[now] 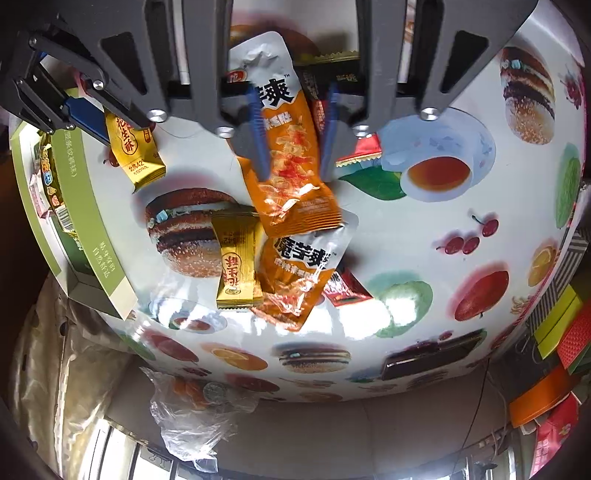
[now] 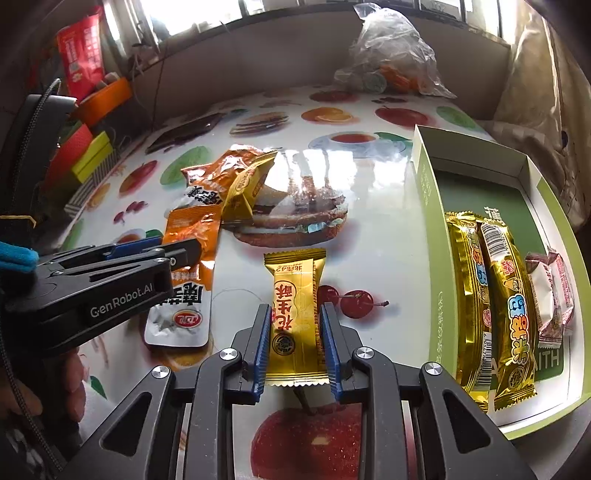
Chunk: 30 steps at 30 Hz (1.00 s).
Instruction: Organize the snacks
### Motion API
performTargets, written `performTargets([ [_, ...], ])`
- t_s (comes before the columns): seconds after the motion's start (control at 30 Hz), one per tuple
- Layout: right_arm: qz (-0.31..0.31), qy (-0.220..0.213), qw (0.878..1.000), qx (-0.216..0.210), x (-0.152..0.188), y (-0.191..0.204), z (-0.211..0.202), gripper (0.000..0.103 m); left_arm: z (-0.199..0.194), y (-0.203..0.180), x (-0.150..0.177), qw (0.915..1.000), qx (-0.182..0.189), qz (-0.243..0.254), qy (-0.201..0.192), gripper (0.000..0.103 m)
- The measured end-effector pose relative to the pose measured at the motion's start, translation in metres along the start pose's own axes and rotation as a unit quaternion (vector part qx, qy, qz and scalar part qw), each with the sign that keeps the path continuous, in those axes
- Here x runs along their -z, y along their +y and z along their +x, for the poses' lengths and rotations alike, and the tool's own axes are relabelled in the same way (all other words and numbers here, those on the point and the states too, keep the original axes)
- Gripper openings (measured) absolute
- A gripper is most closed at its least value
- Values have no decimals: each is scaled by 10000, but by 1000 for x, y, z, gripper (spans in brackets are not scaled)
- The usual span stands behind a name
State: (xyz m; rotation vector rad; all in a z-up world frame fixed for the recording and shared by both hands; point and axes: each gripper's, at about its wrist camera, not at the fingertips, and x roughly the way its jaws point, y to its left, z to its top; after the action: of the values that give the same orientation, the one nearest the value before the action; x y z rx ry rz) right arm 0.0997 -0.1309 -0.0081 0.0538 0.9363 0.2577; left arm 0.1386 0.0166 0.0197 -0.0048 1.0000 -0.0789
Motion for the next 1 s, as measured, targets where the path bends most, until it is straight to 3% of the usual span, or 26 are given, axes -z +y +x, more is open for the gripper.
performTargets([
  [0.03,-11,-5,10000,12,0,0,0,24,0,0,-1,10000,-67,58,10,0],
  [0.17,-93,-29,9999,108,0,4,0,24,5,6,5,9994,288,-125,146,0],
  [0.33,-26,-64,10000,-41,0,2,0,23,2,10,9,9984,468,-304,118,0],
  [0.4,4,-48,9999,-158,1,2,0,23,1,13,9,9965,716,-393,154,1],
  [0.47,27,-18,9997,-236,2,3,-1,22,-2,12,9,9958,834,-367,99,11],
  [0.6,139,-99,9998,-143,7,1,-7,20,-16,2,9,9943,1061,-102,-50,49],
  [0.8,414,-469,9979,-142,8,-9,-31,20,-15,-20,15,9913,1238,423,171,52],
  [1.0,660,-814,9944,-128,11,-24,-60,20,-8,-33,23,9922,903,810,293,52],
])
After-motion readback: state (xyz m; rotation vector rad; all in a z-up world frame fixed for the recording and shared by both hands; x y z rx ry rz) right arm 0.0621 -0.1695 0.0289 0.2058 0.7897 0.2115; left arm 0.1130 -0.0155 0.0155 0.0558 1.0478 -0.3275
